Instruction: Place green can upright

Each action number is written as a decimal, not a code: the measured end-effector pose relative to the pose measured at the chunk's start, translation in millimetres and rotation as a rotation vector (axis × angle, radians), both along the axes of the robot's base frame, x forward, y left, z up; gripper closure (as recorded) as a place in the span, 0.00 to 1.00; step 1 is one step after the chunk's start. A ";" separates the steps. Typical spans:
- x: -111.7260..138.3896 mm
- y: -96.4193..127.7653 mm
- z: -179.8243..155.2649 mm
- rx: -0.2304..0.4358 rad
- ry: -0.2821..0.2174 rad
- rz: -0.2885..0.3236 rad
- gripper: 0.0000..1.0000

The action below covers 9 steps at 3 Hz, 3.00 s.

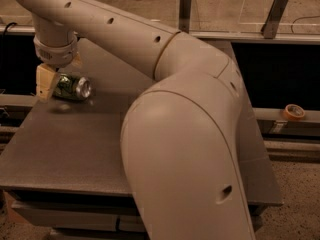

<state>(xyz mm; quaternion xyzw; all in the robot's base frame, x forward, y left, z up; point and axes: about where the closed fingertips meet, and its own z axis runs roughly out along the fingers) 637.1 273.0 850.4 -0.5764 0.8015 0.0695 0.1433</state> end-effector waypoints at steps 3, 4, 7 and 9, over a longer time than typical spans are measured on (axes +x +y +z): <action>-12.0 10.5 36.4 0.139 -0.042 0.060 0.88; -7.3 12.7 90.6 0.313 -0.113 0.166 1.00; 20.3 -57.7 161.9 0.616 -0.238 0.436 0.82; -32.1 -16.5 166.7 0.267 -0.388 0.585 0.58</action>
Offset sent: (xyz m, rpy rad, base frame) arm -0.0110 0.0034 0.0043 0.0717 0.0138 -0.0015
